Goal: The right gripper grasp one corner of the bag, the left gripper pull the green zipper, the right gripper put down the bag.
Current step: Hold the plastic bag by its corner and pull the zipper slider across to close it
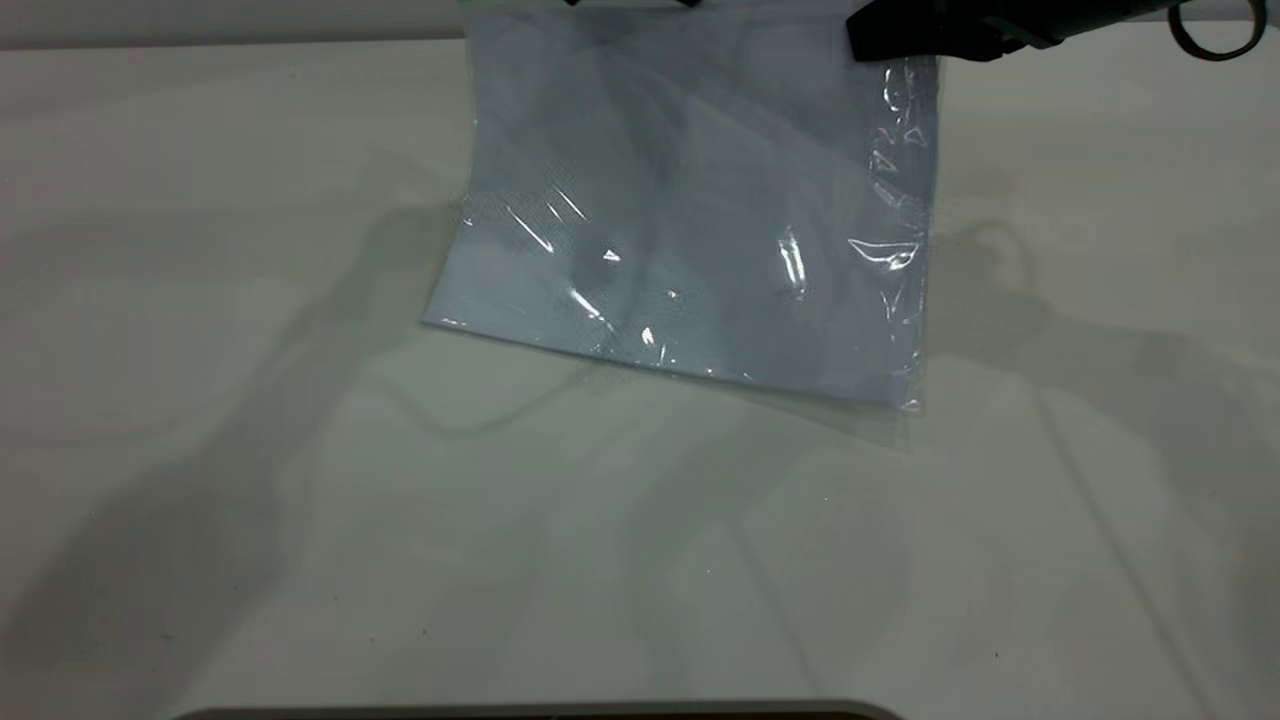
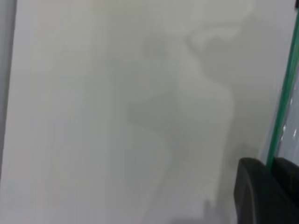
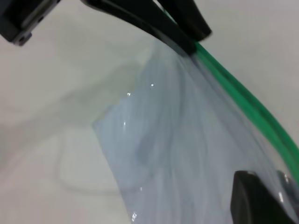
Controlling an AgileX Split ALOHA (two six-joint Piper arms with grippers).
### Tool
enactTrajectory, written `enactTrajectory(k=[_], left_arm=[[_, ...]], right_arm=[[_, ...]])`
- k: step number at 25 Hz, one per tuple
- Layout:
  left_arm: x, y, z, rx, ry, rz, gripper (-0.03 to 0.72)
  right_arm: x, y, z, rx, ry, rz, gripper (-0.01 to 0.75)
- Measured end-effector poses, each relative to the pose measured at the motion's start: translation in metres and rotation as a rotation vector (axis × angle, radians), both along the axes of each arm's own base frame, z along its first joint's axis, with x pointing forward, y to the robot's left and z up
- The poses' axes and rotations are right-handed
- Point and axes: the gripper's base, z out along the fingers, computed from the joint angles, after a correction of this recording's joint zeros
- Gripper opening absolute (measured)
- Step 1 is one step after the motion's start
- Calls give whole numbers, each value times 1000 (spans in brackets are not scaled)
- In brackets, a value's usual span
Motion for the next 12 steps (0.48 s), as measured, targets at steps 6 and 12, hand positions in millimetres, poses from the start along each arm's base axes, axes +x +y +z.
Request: enactTrajectory(k=[6,12], left_arm=[[7,18,-3,30,35,65,55],[13,36,-4,53,66,117,56]], right_arm=[[0,0,0,0,-1,0,35],[0,0,1,0,-2,0,35]])
